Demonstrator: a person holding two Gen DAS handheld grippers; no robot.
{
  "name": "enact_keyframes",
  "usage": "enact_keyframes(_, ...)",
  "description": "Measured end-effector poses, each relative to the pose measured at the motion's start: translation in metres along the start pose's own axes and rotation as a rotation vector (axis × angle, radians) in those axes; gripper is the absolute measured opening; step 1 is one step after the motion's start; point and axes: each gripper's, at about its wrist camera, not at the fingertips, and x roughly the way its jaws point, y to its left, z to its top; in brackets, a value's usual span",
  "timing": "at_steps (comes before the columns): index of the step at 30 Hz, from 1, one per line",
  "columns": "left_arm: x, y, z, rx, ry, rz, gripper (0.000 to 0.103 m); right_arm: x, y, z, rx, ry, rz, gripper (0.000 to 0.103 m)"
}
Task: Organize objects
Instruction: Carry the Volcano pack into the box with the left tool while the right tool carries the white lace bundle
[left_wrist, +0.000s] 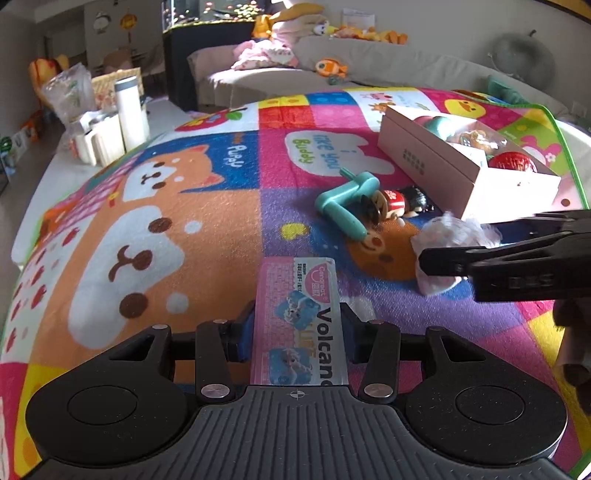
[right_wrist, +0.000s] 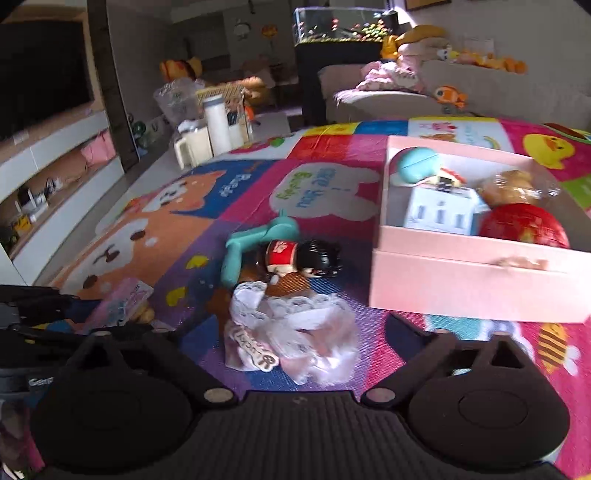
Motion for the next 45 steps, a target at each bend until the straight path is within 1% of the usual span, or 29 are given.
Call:
enact_keyframes(1, -0.002, 0.000, -0.002, 0.009, 0.000, -0.002, 0.049, -0.001, 0.003, 0.001, -0.026, 0.014, -0.004, 0.048)
enact_keyframes(3, -0.005, 0.000, -0.006, 0.012, -0.007, -0.009, 0.049, -0.014, 0.005, -0.001, -0.059, 0.001, -0.008, 0.042)
enact_keyframes(4, -0.007, 0.000, -0.008, 0.013, -0.007, -0.014, 0.049, -0.024, 0.003, -0.003, -0.071, -0.015, -0.011, 0.038)
enact_keyframes(6, -0.012, 0.001, -0.008, 0.001, 0.006, -0.038, 0.049, -0.048, -0.003, -0.008, -0.085, -0.040, -0.019, 0.033)
enact_keyframes(8, -0.015, 0.003, -0.002, -0.042, 0.027, -0.104, 0.049, -0.075, -0.015, -0.012, -0.070, -0.067, -0.022, 0.032)
enact_keyframes(10, -0.021, 0.000, 0.012, -0.073, 0.015, -0.178, 0.048, -0.100, -0.030, -0.016, -0.045, -0.101, -0.039, 0.032)
enact_keyframes(13, -0.031, -0.019, 0.051, -0.071, -0.052, -0.247, 0.048, -0.131, -0.056, -0.016, 0.012, -0.182, -0.088, 0.032)
enact_keyframes(16, -0.030, -0.044, 0.102, -0.100, -0.103, -0.334, 0.048, -0.148, -0.080, -0.015, 0.072, -0.256, -0.126, 0.032)
enact_keyframes(18, -0.018, -0.067, 0.136, -0.126, -0.120, -0.385, 0.048, -0.150, -0.091, -0.015, 0.106, -0.286, -0.139, 0.032)
enact_keyframes(20, 0.003, -0.092, 0.165, -0.146, -0.125, -0.419, 0.049, -0.150, -0.100, -0.016, 0.134, -0.304, -0.146, 0.032)
enact_keyframes(22, 0.031, -0.118, 0.183, -0.164, -0.126, -0.431, 0.049, -0.146, -0.109, -0.018, 0.159, -0.305, -0.146, 0.032)
enact_keyframes(23, 0.045, -0.130, 0.187, -0.172, -0.123, -0.431, 0.049, -0.144, -0.113, -0.019, 0.173, -0.300, -0.146, 0.032)
enact_keyframes(25, 0.073, -0.147, 0.189, -0.198, -0.105, -0.424, 0.049, -0.140, -0.120, -0.023, 0.192, -0.286, -0.148, 0.032)
enact_keyframes(27, 0.096, -0.161, 0.183, -0.199, -0.090, -0.411, 0.049, -0.137, -0.126, -0.026, 0.197, -0.273, -0.162, 0.032)
enact_keyframes(29, 0.111, -0.169, 0.176, -0.159, -0.076, -0.368, 0.048, -0.135, -0.133, -0.031, 0.203, -0.257, -0.182, 0.032)
enact_keyframes(31, 0.118, -0.174, 0.171, -0.096, -0.055, -0.325, 0.048, -0.132, -0.139, -0.034, 0.208, -0.243, -0.200, 0.032)
enact_keyframes(32, 0.118, -0.176, 0.169, -0.054, -0.065, -0.310, 0.048, -0.131, -0.142, -0.035, 0.211, -0.239, -0.208, 0.032)
enact_keyframes(33, 0.117, -0.177, 0.170, -0.013, -0.064, -0.308, 0.048, -0.129, -0.144, -0.036, 0.215, -0.235, -0.213, 0.032)
enact_keyframes(34, 0.114, -0.173, 0.171, -0.015, -0.072, -0.319, 0.047, -0.127, -0.145, -0.036, 0.220, -0.232, -0.217, 0.032)
enact_keyframes(37, 0.091, -0.144, 0.178, -0.143, -0.186, -0.376, 0.047, -0.126, -0.145, -0.034, 0.222, -0.233, -0.228, 0.032)
enact_keyframes(39, 0.074, -0.124, 0.182, -0.184, -0.241, -0.376, 0.047, -0.126, -0.144, -0.028, 0.210, -0.241, -0.227, 0.032)
enact_keyframes(40, 0.065, -0.115, 0.180, -0.186, -0.258, -0.375, 0.047, -0.127, -0.143, -0.024, 0.201, -0.248, -0.225, 0.032)
enact_keyframes(43, 0.043, -0.086, 0.161, -0.162, -0.297, -0.376, 0.047, -0.131, -0.146, -0.002, 0.186, -0.275, -0.199, 0.032)
enact_keyframes(45, 0.034, -0.068, 0.134, -0.140, -0.306, -0.374, 0.047, -0.129, -0.150, 0.019, 0.186, -0.285, -0.177, 0.032)
